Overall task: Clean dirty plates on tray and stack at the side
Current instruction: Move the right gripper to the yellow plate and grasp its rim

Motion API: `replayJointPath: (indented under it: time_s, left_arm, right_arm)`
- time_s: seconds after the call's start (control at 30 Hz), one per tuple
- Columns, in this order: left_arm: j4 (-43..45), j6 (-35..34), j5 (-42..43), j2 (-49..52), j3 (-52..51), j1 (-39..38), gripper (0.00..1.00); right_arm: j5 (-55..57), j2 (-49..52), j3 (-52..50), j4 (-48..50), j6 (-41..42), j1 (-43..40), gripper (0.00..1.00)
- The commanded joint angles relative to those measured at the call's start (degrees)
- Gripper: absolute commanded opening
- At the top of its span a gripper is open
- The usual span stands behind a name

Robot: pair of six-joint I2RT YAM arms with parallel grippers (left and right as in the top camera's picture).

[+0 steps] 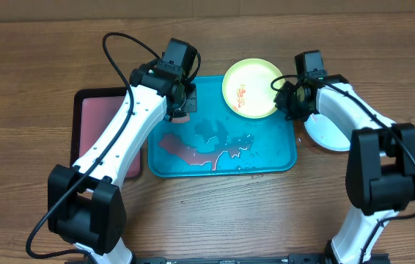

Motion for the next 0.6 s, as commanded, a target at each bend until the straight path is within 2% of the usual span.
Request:
replayJointPath:
  time_s: [0.0,0.1,0.17,0.3,0.47,0.57]
  left_arm:
    - [0.3,-1.0,0.4,-0.3,-0.4,-0.2,0.04]
    - [0.3,-1.0,0.4,-0.3,-0.4,-0.2,0.04]
    - [0.2,-1.0,0.5,-0.3,-0.4,-0.2,0.04]
    - [0.1,-1.0,0.5,-0.3,-0.4,-0.2,0.04]
    - [0.2,-1.0,0.5,-0.3,-0.4,-0.2,0.04]
    - [-0.2,-0.9,0.5,-0.3,-0.4,-0.2,0.04]
  right_arm:
    - [-2.8,2.0,0.6,1.0,0.2,0.0,0.2]
    - [-5.0,1.9,0.6,0.9,-0.5,0.4,0.08]
    - [-6.3,1.9,0.6,0.2,-1.7,1.4,0.04]
    - [-7.6,1.9,0.7,-4.5,-1.8,4.5,0.04]
    - [-11.3,1.7,0.9,-10.3,-7.3,10.0,0.04]
    - [-11.3,1.4,1.2,-12.2,-7.5,12.0,0.08]
